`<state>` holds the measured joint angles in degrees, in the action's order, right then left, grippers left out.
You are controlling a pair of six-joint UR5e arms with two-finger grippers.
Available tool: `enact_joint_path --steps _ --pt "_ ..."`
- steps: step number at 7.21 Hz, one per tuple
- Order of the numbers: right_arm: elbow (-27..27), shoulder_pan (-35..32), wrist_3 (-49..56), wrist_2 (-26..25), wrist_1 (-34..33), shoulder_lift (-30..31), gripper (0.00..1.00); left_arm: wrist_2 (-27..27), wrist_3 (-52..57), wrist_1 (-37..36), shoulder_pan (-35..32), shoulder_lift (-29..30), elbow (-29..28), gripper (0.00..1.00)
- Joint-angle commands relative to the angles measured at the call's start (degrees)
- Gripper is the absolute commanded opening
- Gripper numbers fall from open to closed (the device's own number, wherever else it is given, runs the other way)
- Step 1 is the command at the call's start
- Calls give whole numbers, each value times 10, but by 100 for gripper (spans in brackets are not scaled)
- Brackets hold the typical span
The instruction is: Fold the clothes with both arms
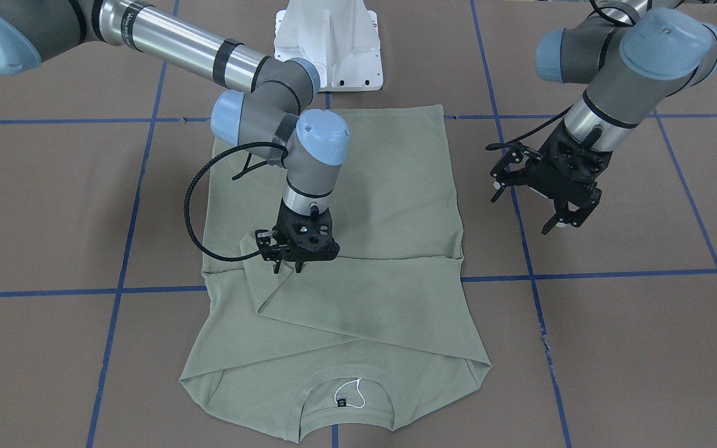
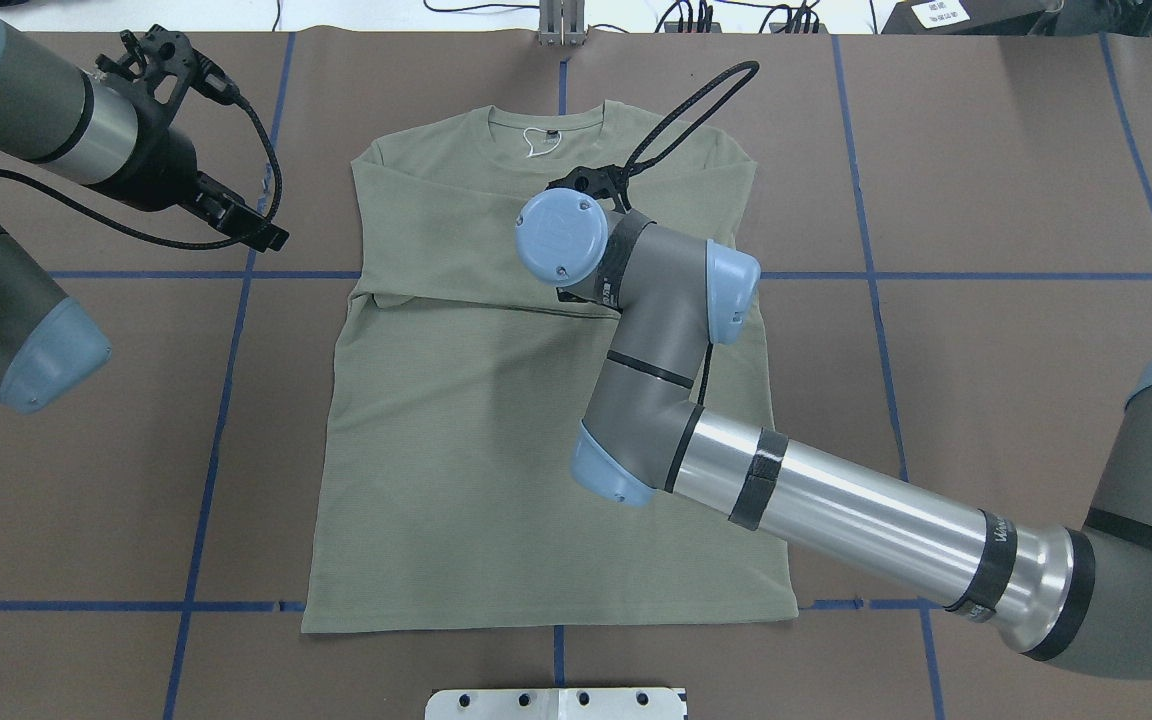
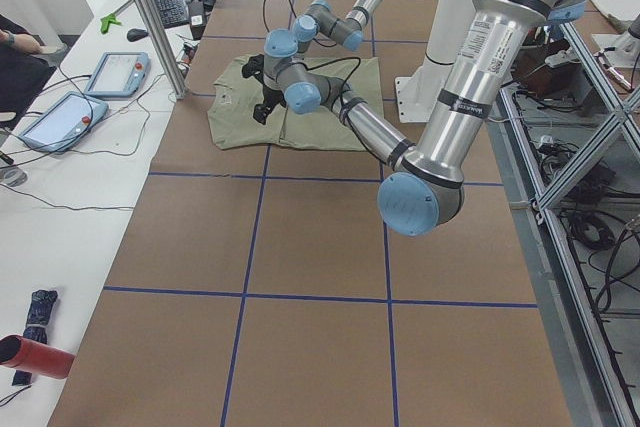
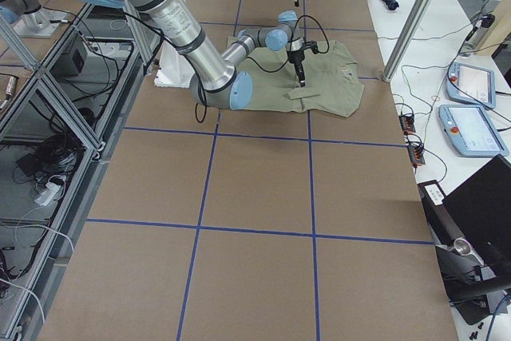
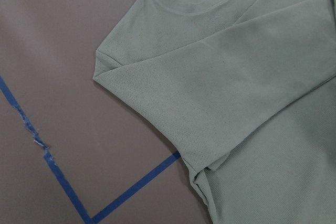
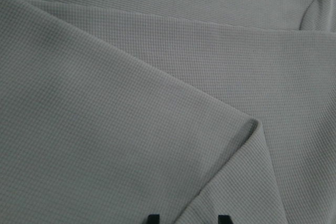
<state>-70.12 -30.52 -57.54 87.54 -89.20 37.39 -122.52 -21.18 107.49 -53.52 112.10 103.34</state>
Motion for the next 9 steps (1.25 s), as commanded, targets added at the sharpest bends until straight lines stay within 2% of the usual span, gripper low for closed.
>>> enact_joint_path --steps 1,2,4,5,6,9 --pt "5 0 5 0 10 0 44 0 0 0 1 0 -1 100" --pt "4 0 7 -1 8 1 37 0 0 0 1 1 -3 100" --pt "3 0 19 -10 6 5 35 1 -3 19 1 0 -10 100" --pt "2 -1 23 -11 3 6 28 1 -3 19 1 0 -12 100" --pt "0 -1 23 -11 -2 6 2 1 -3 20 2 0 -13 100" --pt "-37 -16 47 -10 -34 18 0 1 -6 20 3 1 -13 100"
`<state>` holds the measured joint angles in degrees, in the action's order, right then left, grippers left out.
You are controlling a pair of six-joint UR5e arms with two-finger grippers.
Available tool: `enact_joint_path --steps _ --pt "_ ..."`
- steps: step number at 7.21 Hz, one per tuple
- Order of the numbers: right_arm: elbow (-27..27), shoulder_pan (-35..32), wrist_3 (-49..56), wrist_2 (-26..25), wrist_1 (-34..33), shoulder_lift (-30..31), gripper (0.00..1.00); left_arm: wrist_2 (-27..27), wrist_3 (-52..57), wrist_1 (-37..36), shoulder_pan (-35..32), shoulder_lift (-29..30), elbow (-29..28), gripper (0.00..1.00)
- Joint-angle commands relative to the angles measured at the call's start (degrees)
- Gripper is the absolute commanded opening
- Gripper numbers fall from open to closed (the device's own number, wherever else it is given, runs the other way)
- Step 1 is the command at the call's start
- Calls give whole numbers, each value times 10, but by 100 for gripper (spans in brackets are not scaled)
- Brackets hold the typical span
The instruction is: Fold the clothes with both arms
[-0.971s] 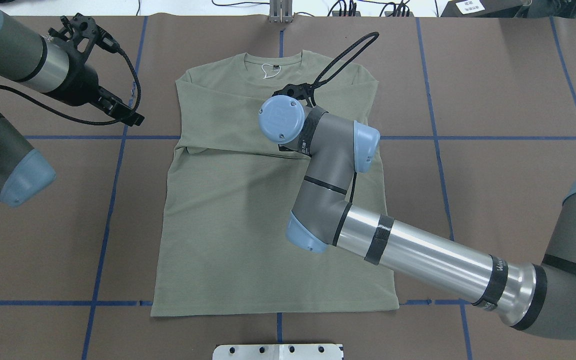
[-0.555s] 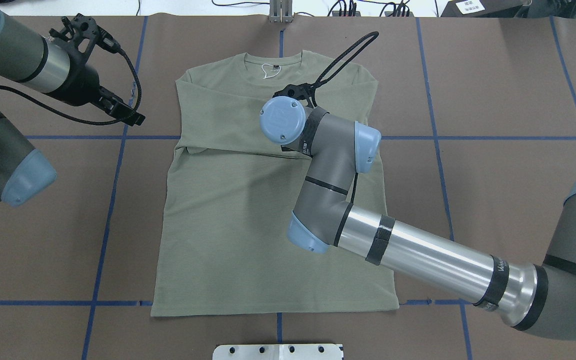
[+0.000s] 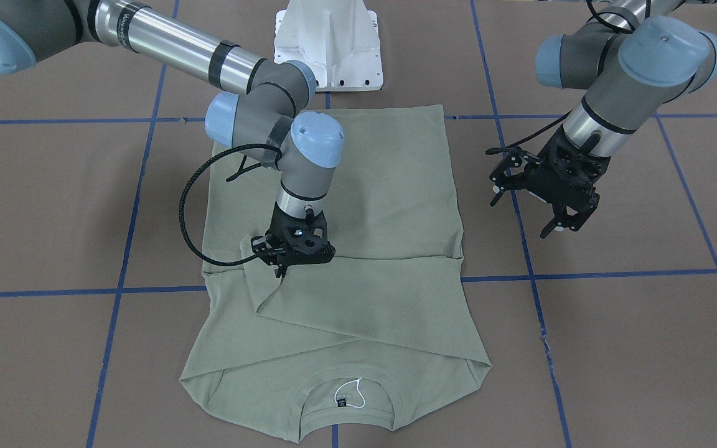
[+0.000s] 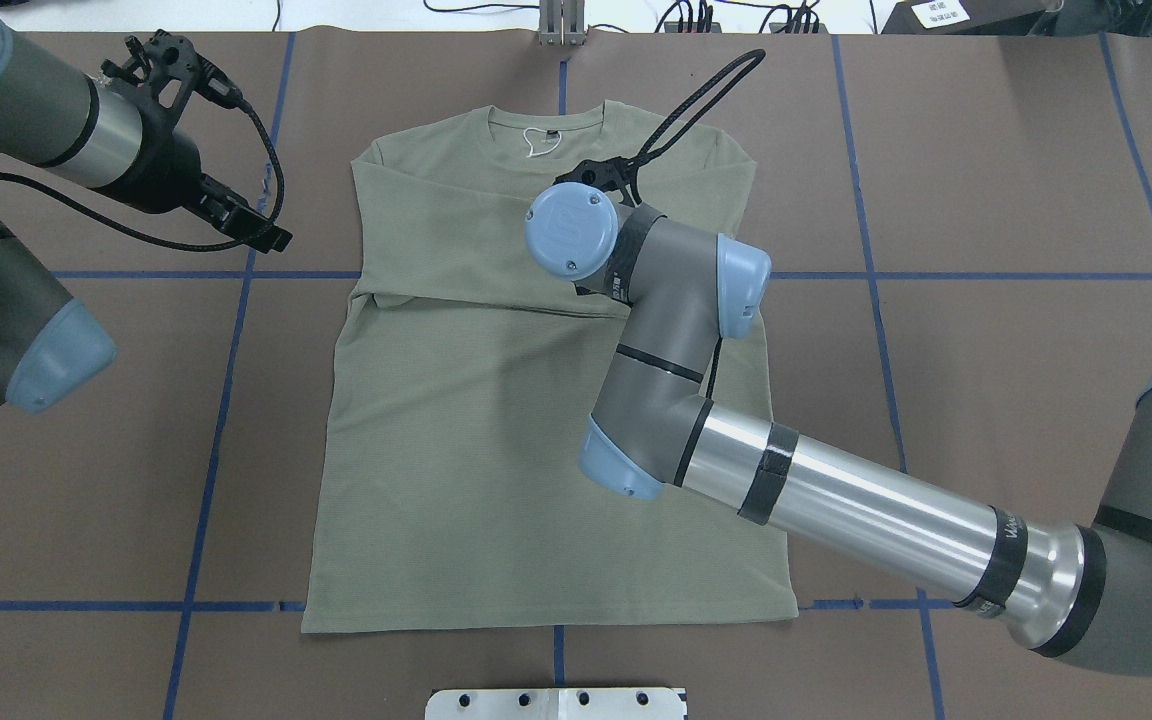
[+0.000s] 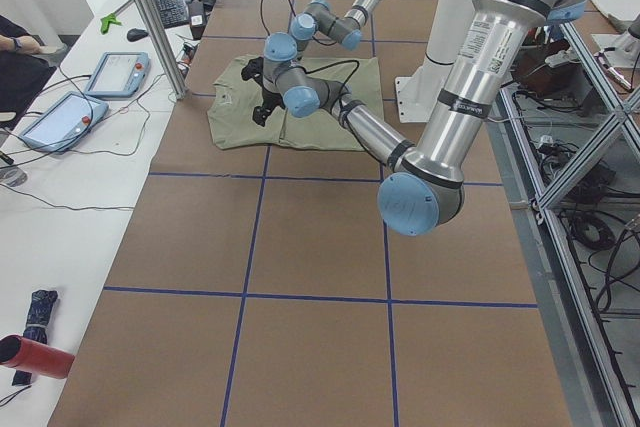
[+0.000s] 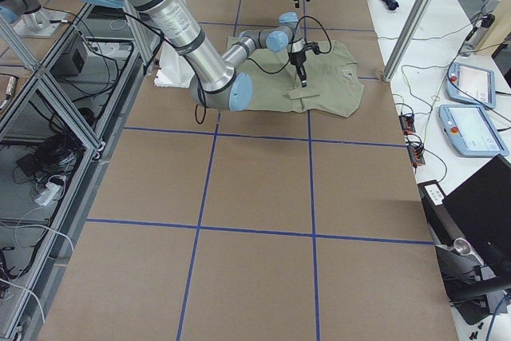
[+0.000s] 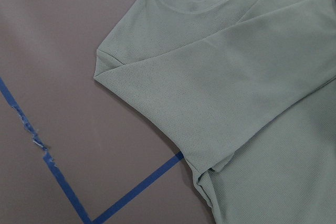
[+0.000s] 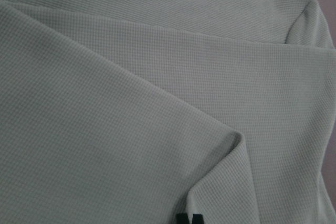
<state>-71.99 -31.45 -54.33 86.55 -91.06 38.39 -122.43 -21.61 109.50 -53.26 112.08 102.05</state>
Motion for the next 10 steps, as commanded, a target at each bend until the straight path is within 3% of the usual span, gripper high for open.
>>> enact_joint_path --steps 1,3,8,9,10 --pt "-33 -14 30 -1 -16 27 0 0 -3 2 1 1 1 100" --pt "-56 -37 69 0 -16 53 0 0 -4 8 1 1 1 100" --pt "-55 -48 94 1 -10 71 1 2 -4 11 2 1 2 100" --pt "-56 -48 94 2 -9 78 35 2 -3 12 2 1 1 100" --pt "-55 -48 92 1 18 89 99 2 -3 12 2 1 1 100"
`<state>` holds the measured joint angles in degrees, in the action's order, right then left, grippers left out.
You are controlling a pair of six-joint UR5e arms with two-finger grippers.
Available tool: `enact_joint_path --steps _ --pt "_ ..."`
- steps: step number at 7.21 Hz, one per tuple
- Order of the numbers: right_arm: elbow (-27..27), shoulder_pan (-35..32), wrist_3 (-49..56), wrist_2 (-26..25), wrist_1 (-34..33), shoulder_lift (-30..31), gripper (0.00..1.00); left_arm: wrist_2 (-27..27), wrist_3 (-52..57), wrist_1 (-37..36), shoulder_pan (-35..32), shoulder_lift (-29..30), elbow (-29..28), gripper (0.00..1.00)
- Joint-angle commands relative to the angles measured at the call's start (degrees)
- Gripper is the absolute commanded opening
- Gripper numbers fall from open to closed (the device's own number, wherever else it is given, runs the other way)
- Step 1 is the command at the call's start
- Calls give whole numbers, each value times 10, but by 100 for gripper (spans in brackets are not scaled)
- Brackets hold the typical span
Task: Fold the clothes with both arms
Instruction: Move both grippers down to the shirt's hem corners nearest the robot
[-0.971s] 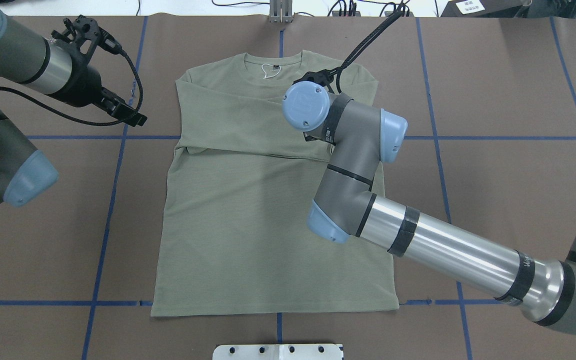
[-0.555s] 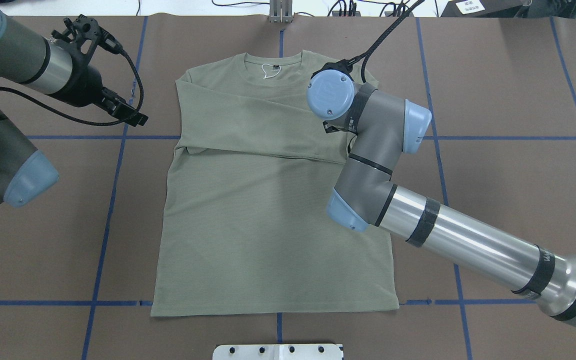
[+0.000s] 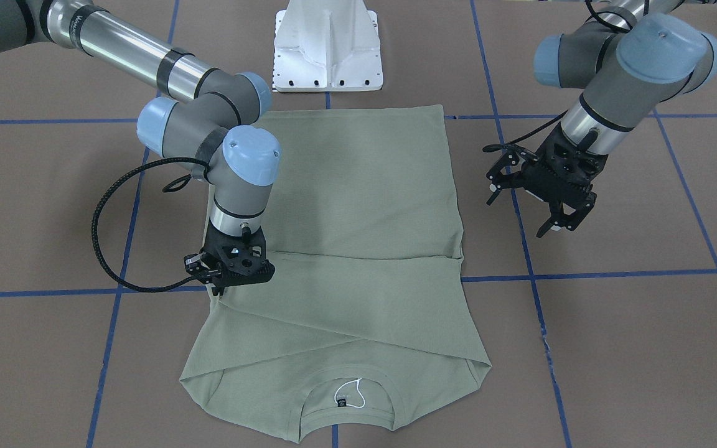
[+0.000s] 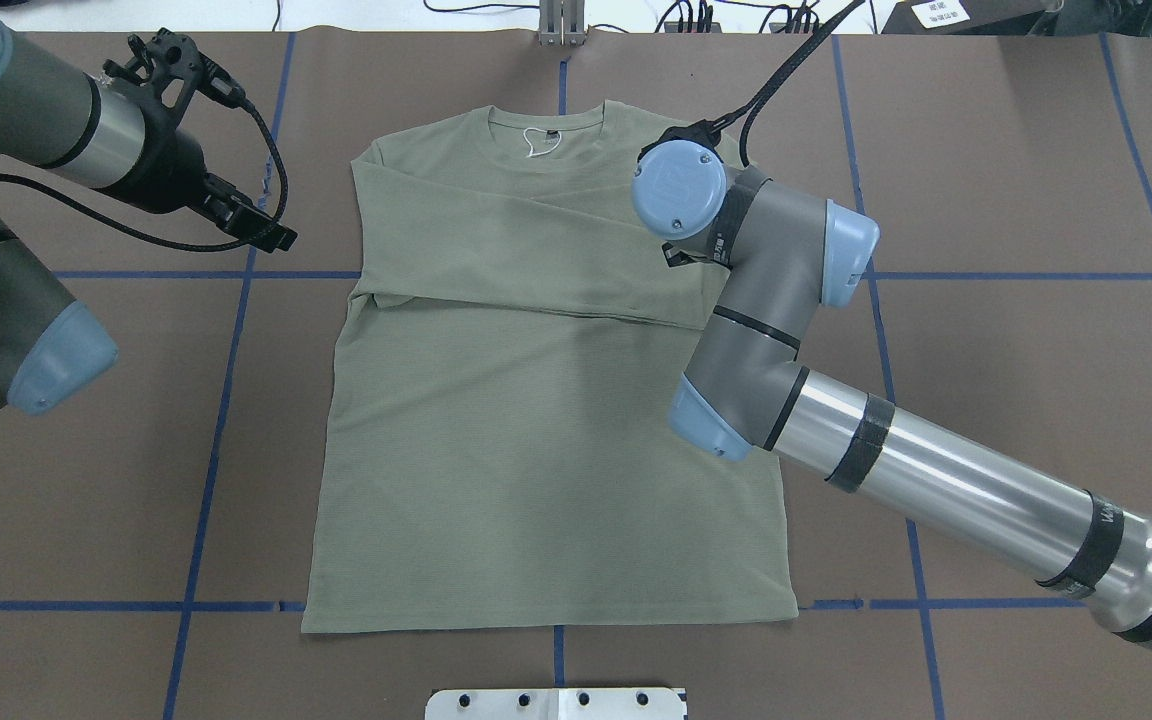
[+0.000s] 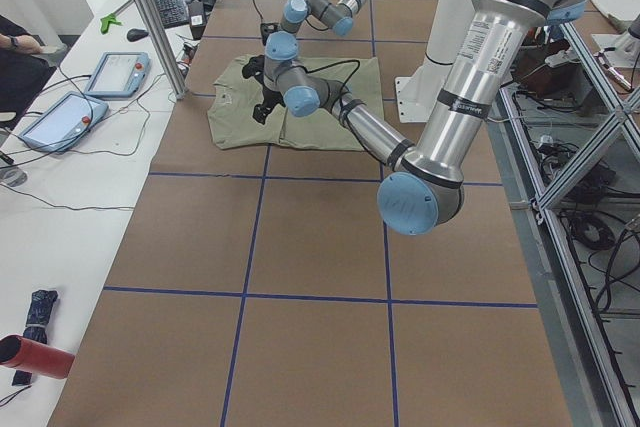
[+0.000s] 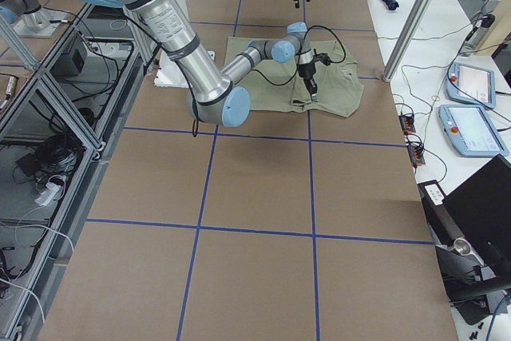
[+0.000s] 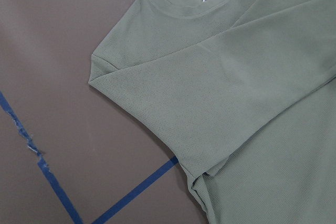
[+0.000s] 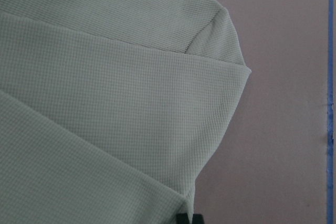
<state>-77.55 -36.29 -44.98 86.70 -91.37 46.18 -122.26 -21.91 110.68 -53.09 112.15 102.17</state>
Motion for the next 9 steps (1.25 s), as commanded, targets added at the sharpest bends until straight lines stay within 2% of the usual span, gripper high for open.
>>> enact_joint_path --steps 1,2,3,4,6,8,9 --pt "-1 -4 -9 2 91 25 100 0 -2 1 0 0 0 100" --pt "-1 -16 -10 25 144 36 100 2 -5 0 -1 -1 4 100" --pt "-24 -37 -14 95 154 49 100 4 -33 0 -1 -1 8 100" --pt "-94 -39 -46 118 154 91 100 5 -78 0 1 -10 21 100" --pt "-244 -38 -153 145 153 190 100 8 -159 2 14 -66 99 100" --pt "-382 -19 -267 147 156 301 100 67 -309 2 91 -112 182 100" --pt "-424 9 -351 141 158 329 100 126 -406 13 154 -127 208 100"
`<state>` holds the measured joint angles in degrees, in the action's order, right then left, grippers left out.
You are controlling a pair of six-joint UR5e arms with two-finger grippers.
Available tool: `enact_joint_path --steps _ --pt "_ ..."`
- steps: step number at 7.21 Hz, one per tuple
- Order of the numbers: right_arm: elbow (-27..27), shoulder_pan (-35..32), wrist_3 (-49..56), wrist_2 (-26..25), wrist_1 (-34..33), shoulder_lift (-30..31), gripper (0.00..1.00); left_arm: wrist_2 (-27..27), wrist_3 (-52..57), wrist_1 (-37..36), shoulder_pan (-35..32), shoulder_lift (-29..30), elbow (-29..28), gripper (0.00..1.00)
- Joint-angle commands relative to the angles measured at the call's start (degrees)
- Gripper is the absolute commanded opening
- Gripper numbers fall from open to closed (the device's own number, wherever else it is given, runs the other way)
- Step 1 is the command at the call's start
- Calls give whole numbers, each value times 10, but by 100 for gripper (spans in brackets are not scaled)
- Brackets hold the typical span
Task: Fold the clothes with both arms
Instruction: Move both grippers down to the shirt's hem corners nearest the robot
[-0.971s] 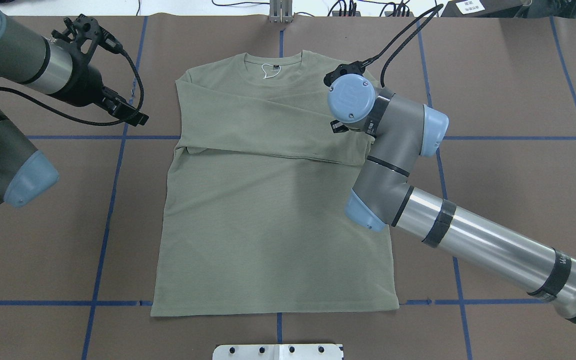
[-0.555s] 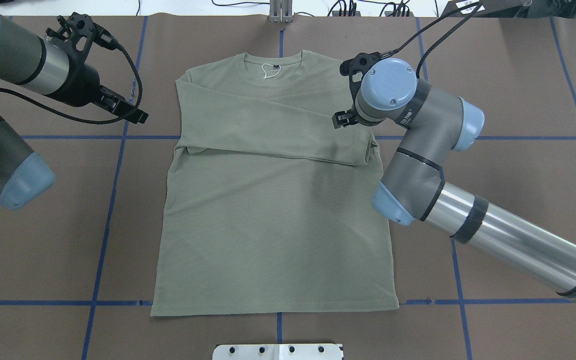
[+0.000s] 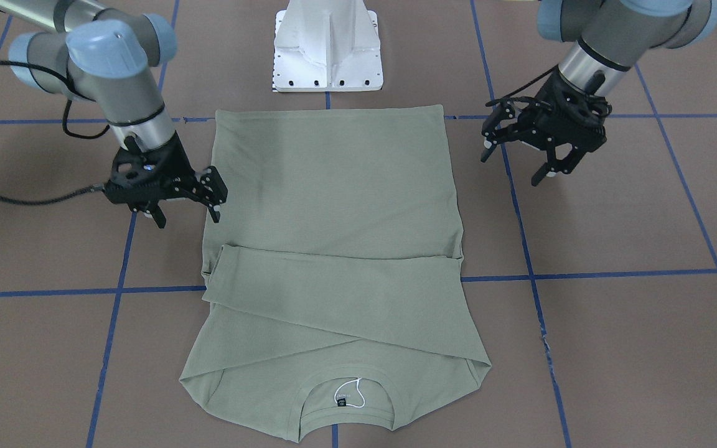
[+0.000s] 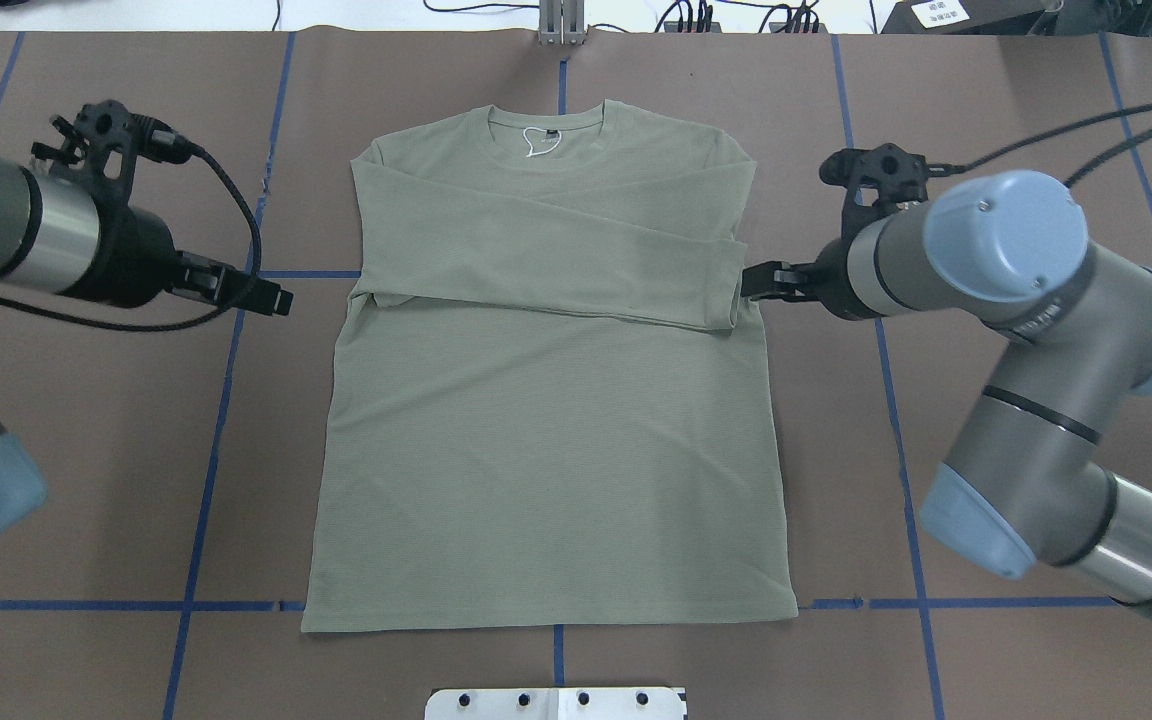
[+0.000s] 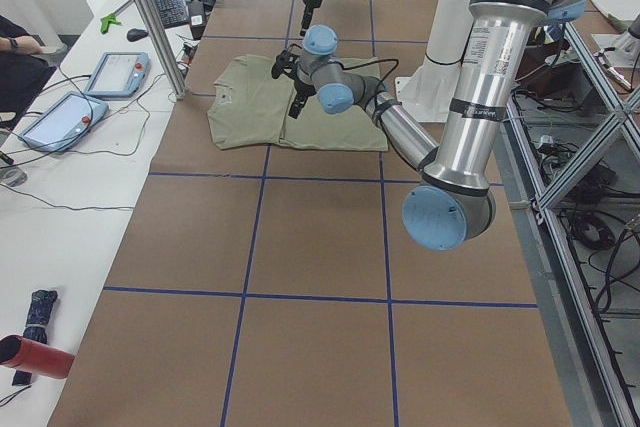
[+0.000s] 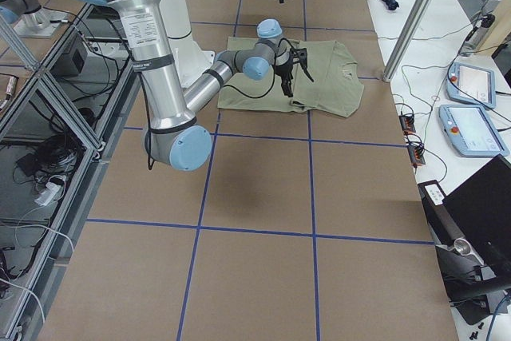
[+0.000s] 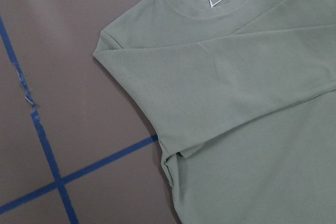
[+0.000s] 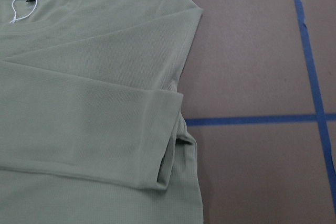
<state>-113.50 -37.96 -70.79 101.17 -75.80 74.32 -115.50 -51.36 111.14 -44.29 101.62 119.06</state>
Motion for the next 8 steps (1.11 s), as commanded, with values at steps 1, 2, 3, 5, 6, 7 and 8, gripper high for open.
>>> enact_joint_path --steps 1,2,3,5,6,7,8 --pt "-93 69 -147 -34 2 72 100 116 -193 62 128 -46 42 100" --pt "-126 122 -206 -93 2 95 100 163 -250 100 177 -75 43 100" --pt "-143 170 -257 -135 29 122 98 209 -312 113 228 -91 42 95" --pt "-142 257 -330 -236 171 231 95 272 -429 140 313 -122 39 77" --pt "-141 264 -362 -244 171 233 94 310 -483 149 354 -133 30 71" --pt "-140 274 -376 -264 171 232 95 337 -521 162 378 -134 8 67" --pt "-140 276 -377 -270 171 232 96 345 -527 215 380 -149 -18 67"
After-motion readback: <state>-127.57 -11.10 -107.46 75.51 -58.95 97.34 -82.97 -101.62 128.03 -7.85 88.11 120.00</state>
